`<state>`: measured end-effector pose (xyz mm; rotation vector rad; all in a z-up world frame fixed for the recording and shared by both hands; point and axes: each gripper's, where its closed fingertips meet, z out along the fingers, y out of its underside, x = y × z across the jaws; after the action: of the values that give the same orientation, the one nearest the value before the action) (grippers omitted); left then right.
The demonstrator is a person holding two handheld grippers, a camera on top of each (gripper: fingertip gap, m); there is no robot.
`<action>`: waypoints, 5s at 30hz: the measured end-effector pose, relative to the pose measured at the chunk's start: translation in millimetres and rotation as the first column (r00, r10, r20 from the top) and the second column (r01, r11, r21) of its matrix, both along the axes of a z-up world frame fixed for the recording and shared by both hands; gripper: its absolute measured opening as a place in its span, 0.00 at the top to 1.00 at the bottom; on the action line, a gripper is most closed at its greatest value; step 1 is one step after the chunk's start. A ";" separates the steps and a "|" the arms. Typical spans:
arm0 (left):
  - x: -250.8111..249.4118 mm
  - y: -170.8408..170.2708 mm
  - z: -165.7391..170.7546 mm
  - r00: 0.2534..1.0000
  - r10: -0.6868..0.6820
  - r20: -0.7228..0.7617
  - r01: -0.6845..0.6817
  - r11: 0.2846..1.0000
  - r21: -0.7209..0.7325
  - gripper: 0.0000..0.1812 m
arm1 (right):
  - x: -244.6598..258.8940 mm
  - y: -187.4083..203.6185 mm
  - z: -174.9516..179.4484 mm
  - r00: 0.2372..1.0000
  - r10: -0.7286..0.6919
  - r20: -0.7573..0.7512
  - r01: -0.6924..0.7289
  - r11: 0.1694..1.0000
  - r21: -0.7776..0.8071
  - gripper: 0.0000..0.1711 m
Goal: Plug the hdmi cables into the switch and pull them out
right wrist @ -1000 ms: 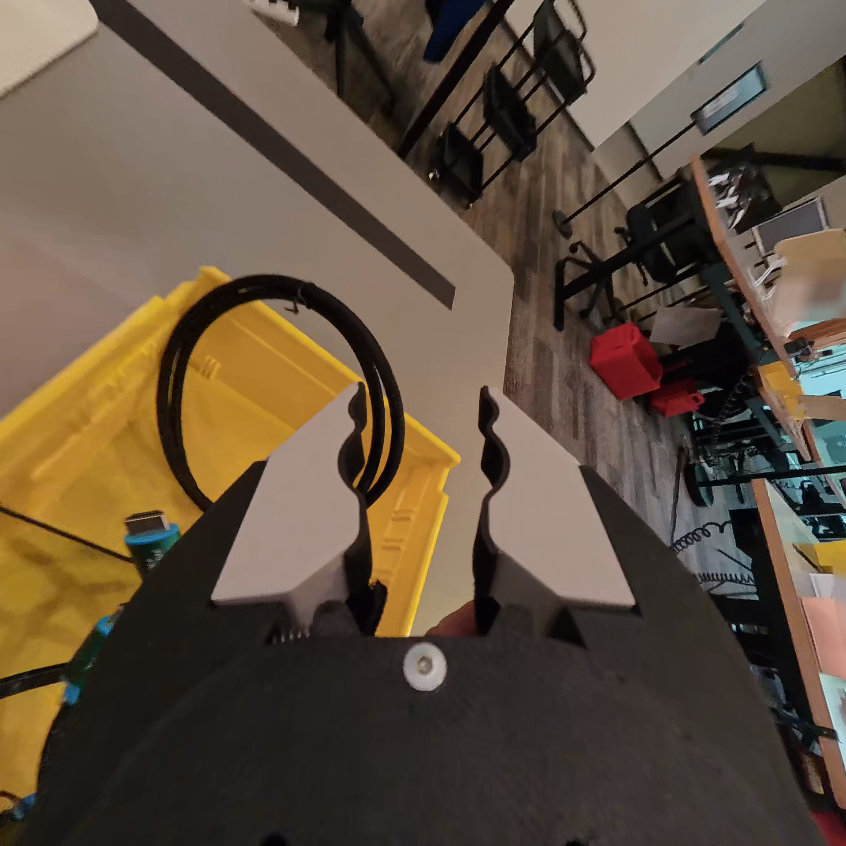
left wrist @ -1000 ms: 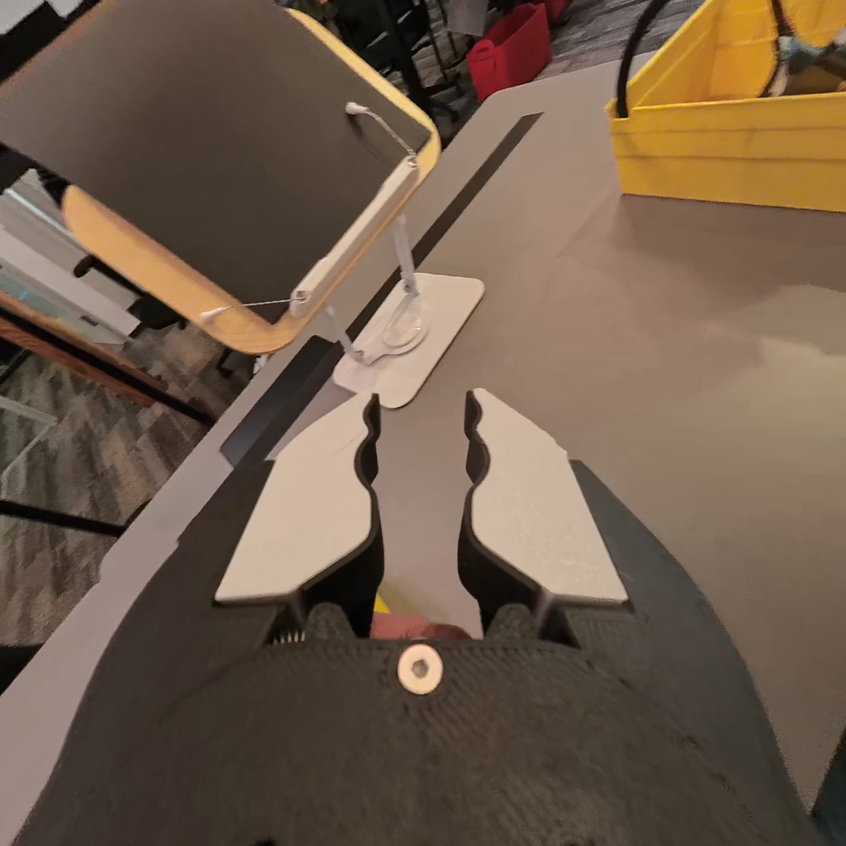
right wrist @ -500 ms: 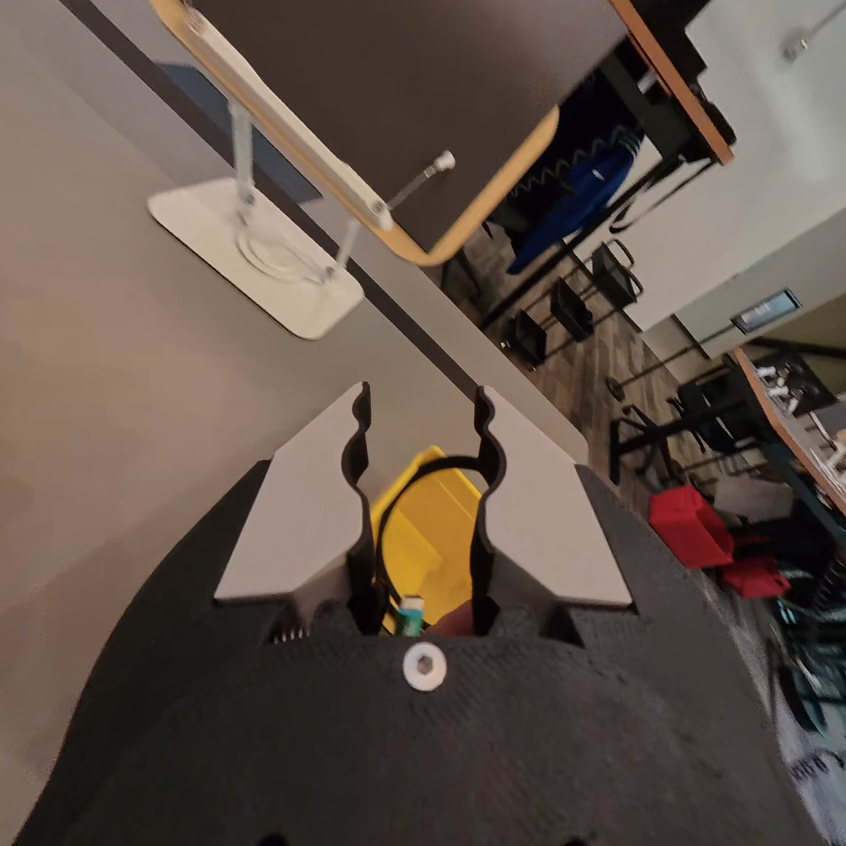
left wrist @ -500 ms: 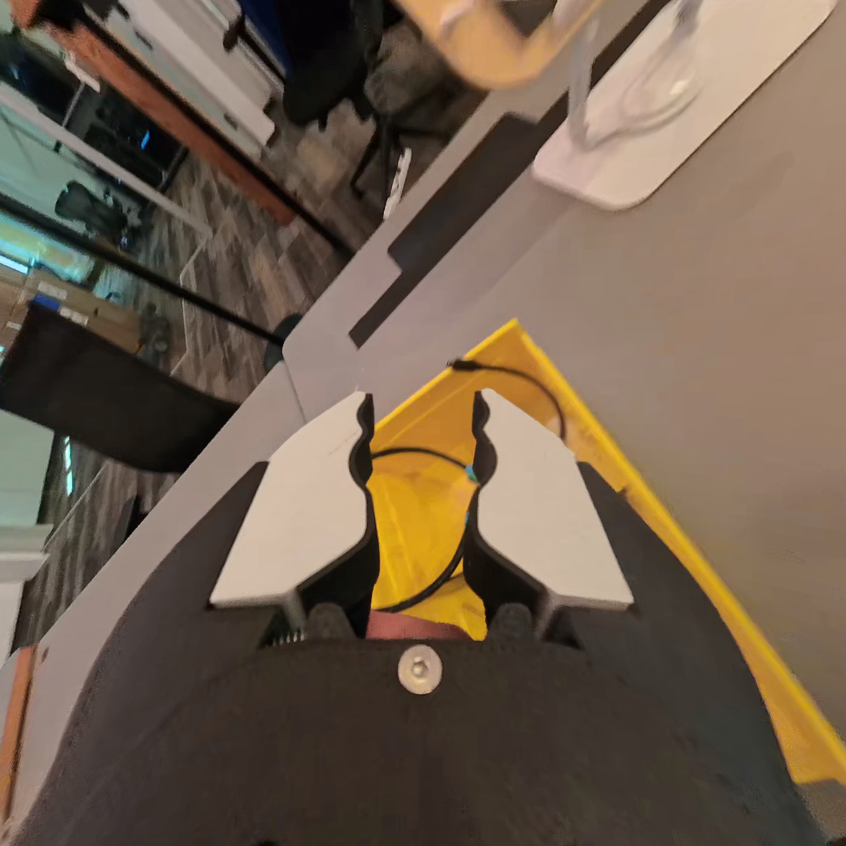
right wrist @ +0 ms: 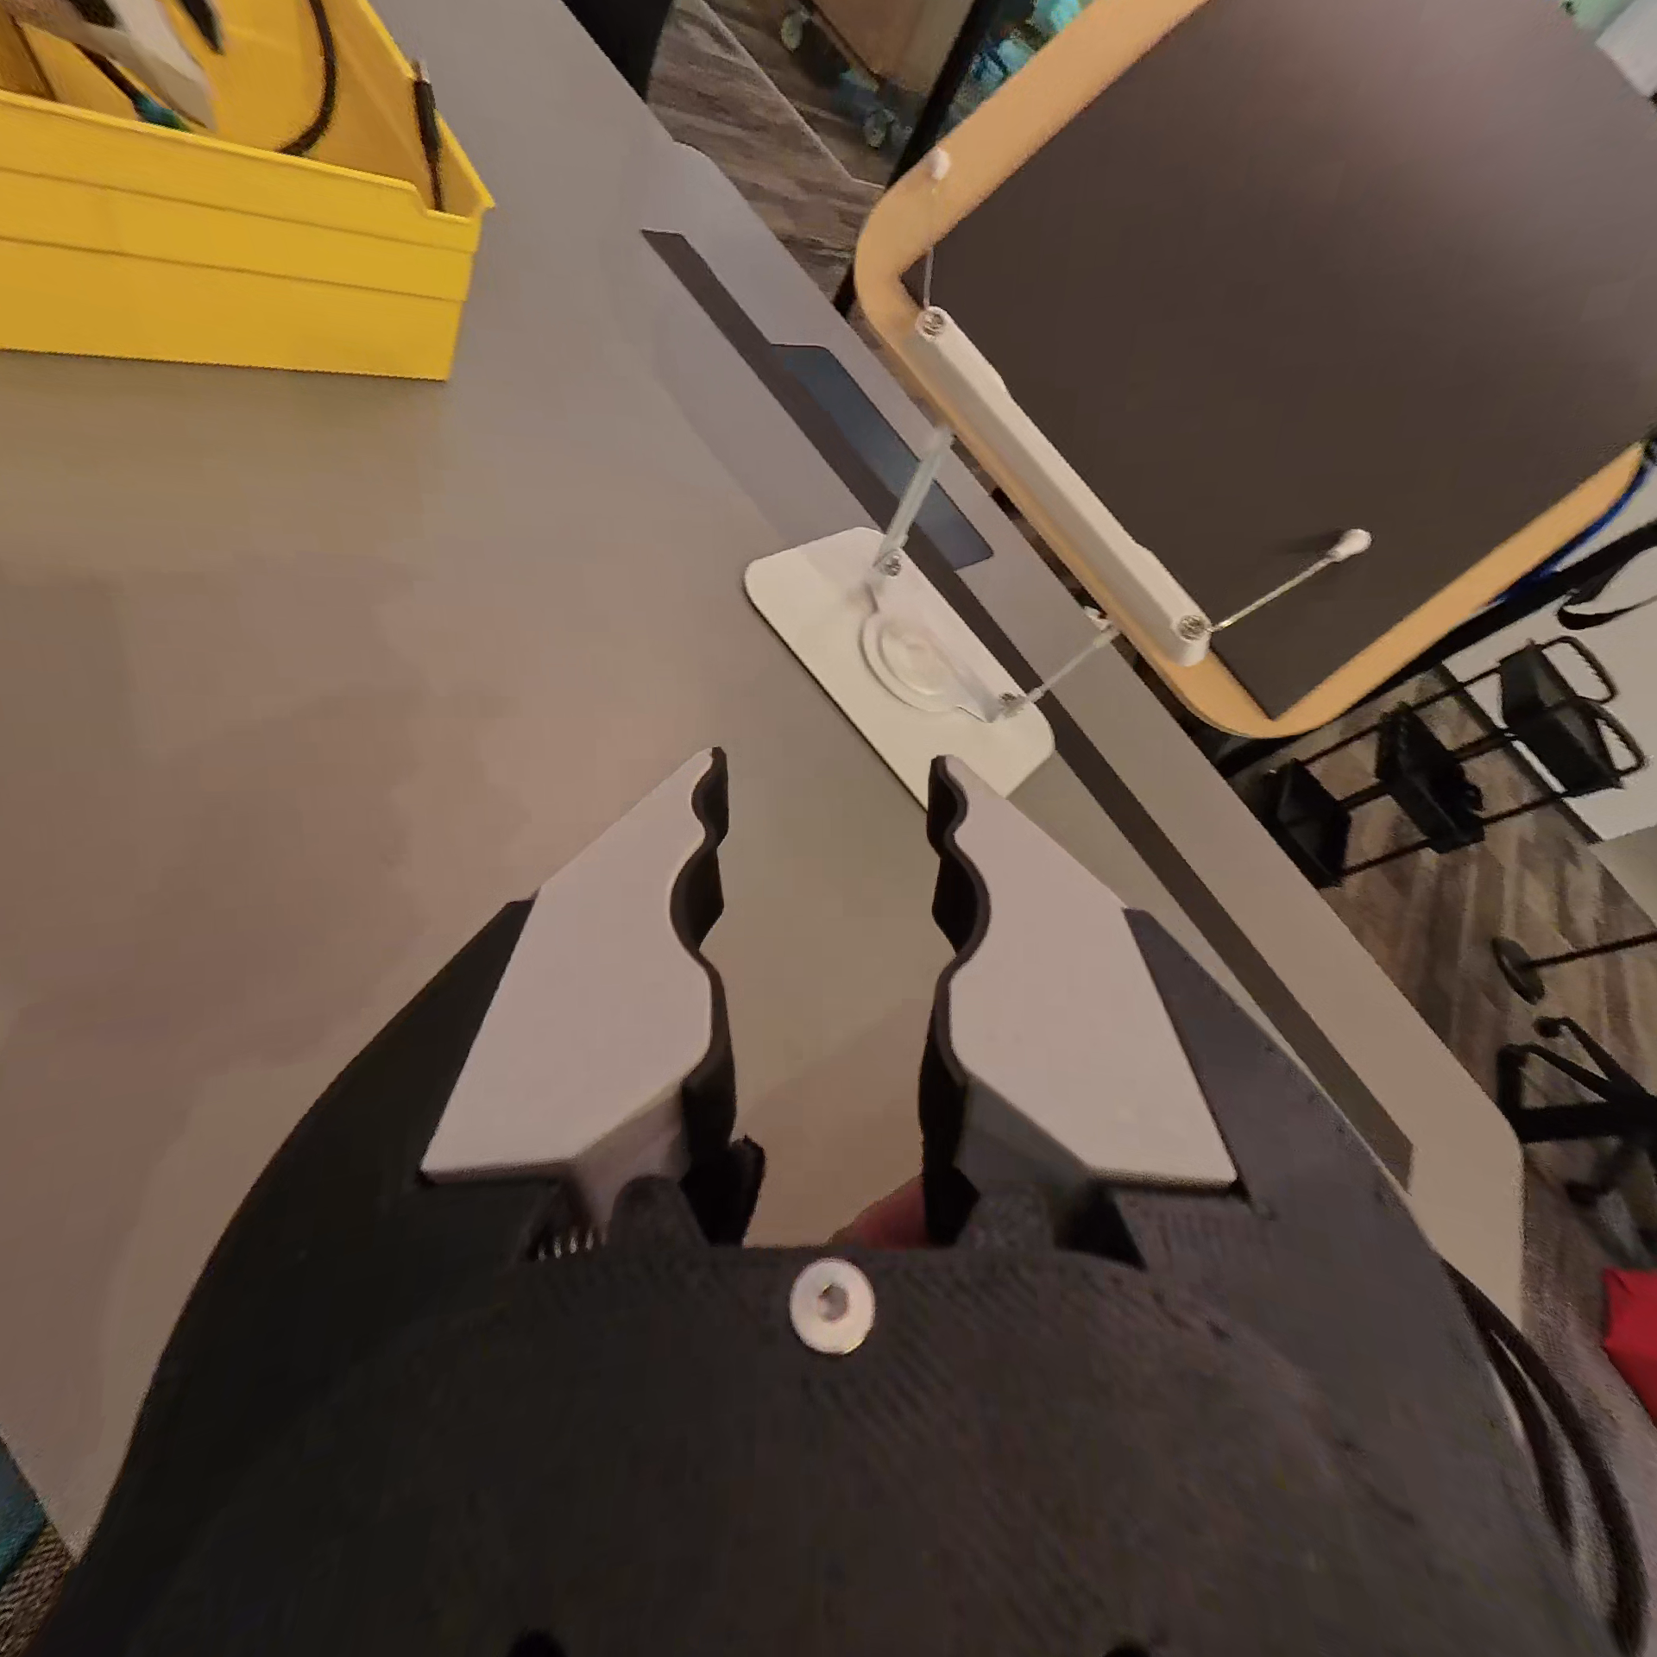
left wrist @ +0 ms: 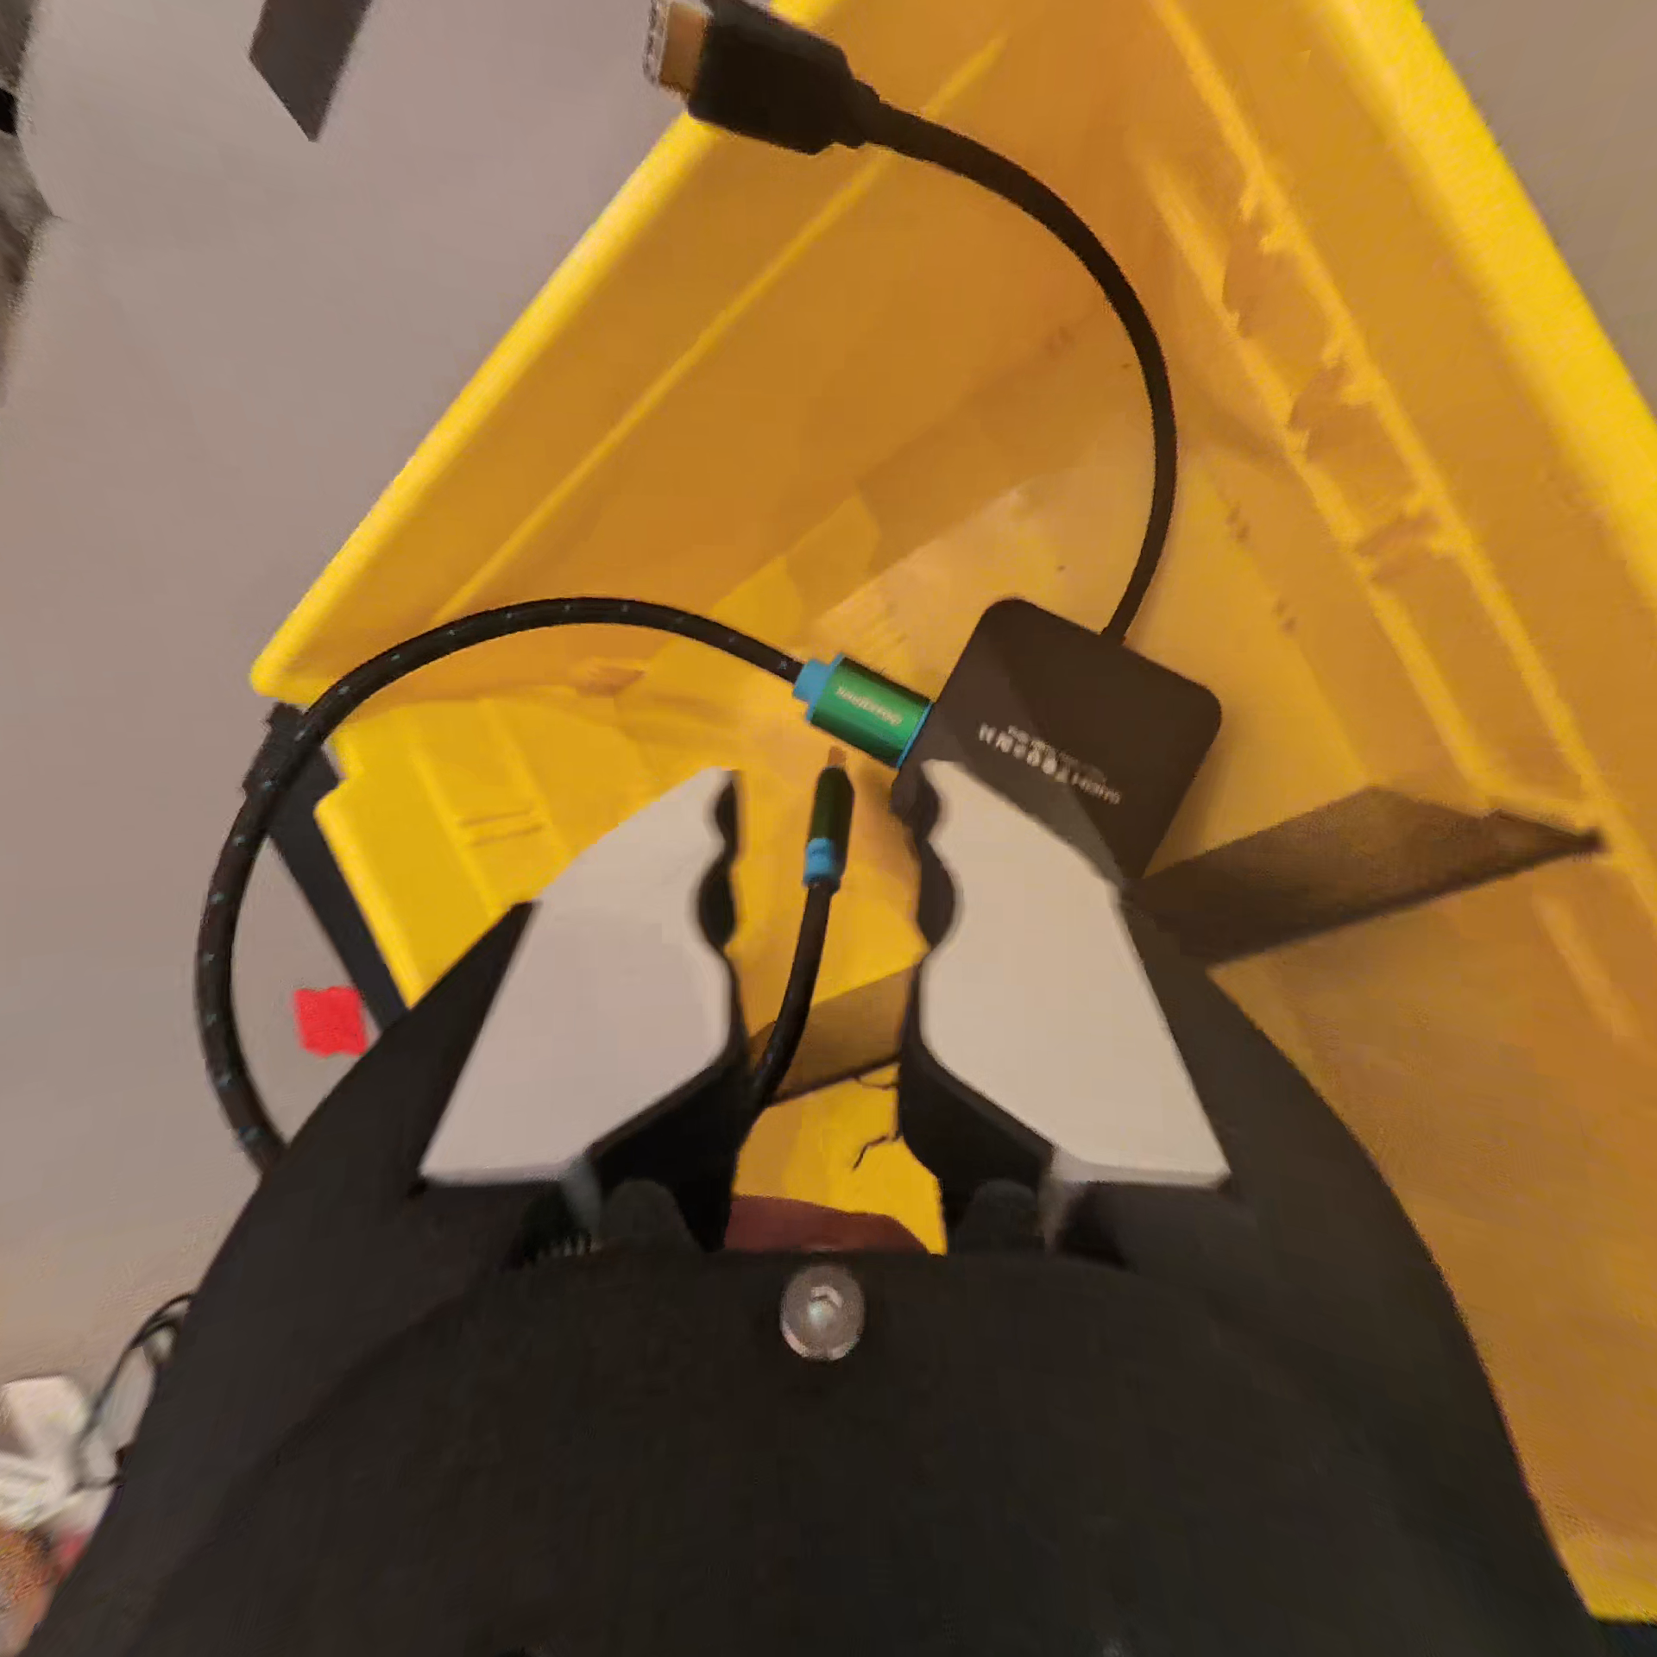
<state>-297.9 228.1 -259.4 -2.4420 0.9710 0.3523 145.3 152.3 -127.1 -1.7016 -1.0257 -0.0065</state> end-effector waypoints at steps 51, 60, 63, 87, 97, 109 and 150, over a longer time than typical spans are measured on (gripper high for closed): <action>316.5 -90.2 138.7 0.697 -0.711 0.093 0.623 0.664 0.413 0.97 | -166.3 -7.7 -41.0 0.866 0.313 -0.390 -0.402 0.900 -0.170 0.93; 317.6 -74.6 131.4 0.705 -0.708 -0.029 0.619 0.595 0.512 0.72 | -154.1 1.0 -48.7 0.692 0.151 -0.706 -0.473 0.834 -0.284 0.93; 311.9 -80.0 134.2 0.695 -0.719 0.009 0.599 0.586 0.546 0.64 | -146.9 2.8 -41.1 0.585 0.104 -0.804 -0.531 0.798 -0.283 0.93; 303.7 -110.1 127.4 0.500 -0.866 0.002 0.651 0.377 0.659 0.52 | -154.7 -49.3 12.7 0.211 0.116 -0.971 -0.829 0.547 -0.115 0.93; 296.0 -109.7 136.8 0.618 -0.786 0.004 0.670 0.529 0.521 0.45 | -153.3 -20.2 -8.5 0.439 0.089 -0.894 -0.621 0.749 -0.231 0.93; 293.7 -76.3 100.1 0.766 -0.631 -0.123 0.592 0.617 0.518 0.57 | -171.3 -27.0 -16.3 0.537 0.094 -0.838 -0.555 0.788 -0.267 0.93; 290.1 -121.4 93.6 0.563 -0.810 0.168 0.758 0.586 0.286 0.59 | -127.2 -61.8 1.0 0.698 0.689 -0.194 -0.659 0.725 0.200 0.69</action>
<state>-7.7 106.7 -165.8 -1.5757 1.6796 -0.2249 18.1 90.5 -126.1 -1.0901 -1.3691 0.6138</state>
